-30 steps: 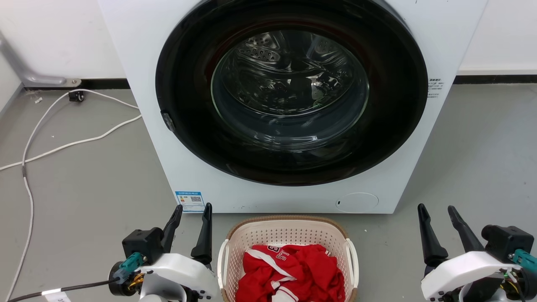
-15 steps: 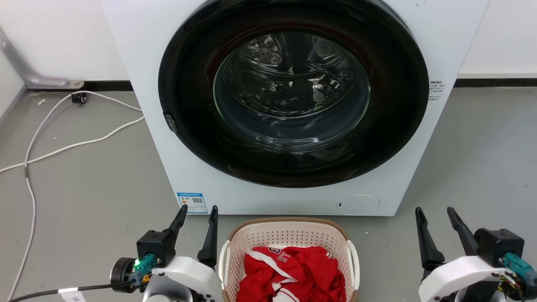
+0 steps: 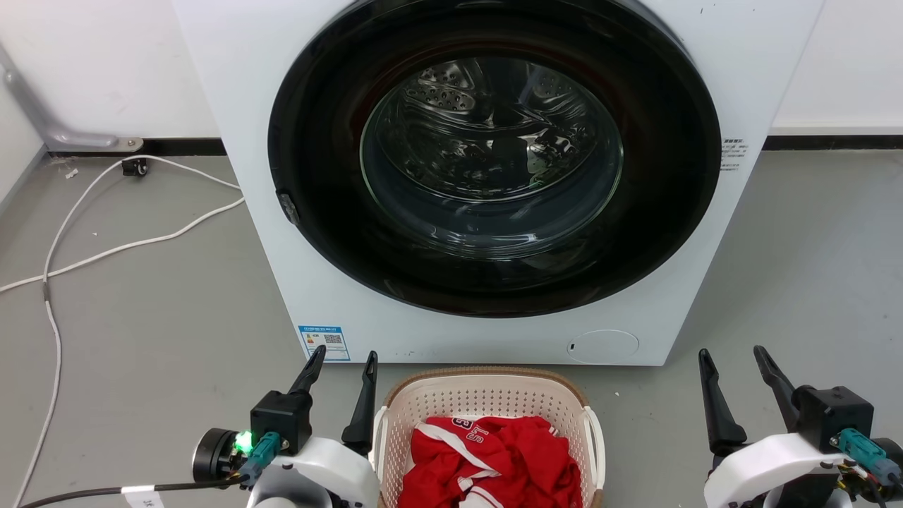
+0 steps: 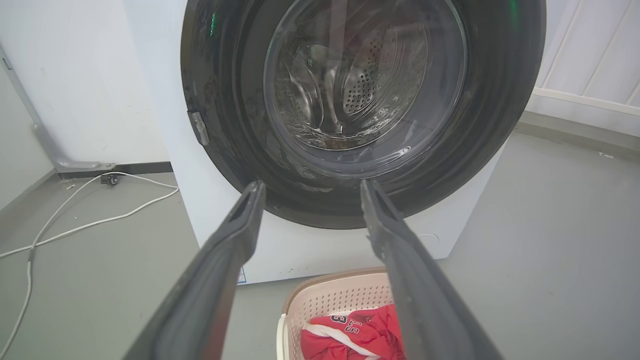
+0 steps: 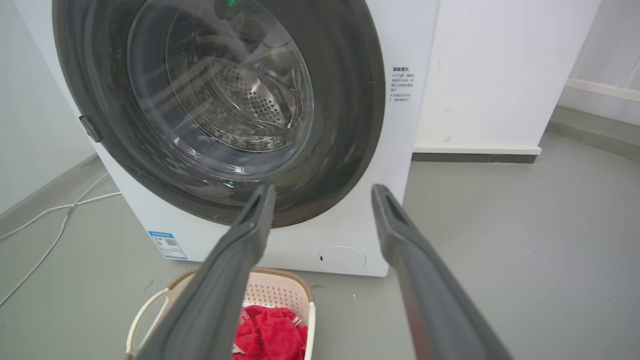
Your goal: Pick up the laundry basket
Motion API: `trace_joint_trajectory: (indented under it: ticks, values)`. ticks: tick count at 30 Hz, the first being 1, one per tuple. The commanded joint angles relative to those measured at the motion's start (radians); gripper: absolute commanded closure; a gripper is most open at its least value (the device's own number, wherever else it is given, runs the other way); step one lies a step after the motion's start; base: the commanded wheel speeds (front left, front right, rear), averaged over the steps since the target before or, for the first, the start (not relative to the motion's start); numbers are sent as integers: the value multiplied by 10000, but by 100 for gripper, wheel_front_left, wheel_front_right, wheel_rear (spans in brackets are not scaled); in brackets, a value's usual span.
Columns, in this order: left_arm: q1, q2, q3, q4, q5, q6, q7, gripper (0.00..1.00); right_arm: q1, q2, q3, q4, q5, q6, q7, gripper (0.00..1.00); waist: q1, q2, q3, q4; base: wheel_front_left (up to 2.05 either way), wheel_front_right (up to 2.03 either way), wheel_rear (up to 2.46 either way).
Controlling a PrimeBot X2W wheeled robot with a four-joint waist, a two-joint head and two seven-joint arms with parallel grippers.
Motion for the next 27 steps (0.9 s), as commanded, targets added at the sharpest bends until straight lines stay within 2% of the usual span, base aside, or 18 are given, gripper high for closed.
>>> trace_joint_trajectory:
  ticks: [1, 10, 27]
  values:
    - [-152, 10, -10, 14, 156, 7, -92, 0, 41, -4, -6, -27, -104, -3, -70, 0, 0, 0, 0, -1, 0, 0, 0]
    - [-214, -35, 43, 244, 546, 21, -242, 0, 95, -3, -46, 60, -427, -3, -266, 0, 0, 0, -10, 5, 0, 0, 0]
    - [-222, -97, 261, 409, 349, 6, -238, 0, -5, -2, -110, 289, -19, -3, -427, 0, 0, 0, 44, 1, 0, 0, 0]
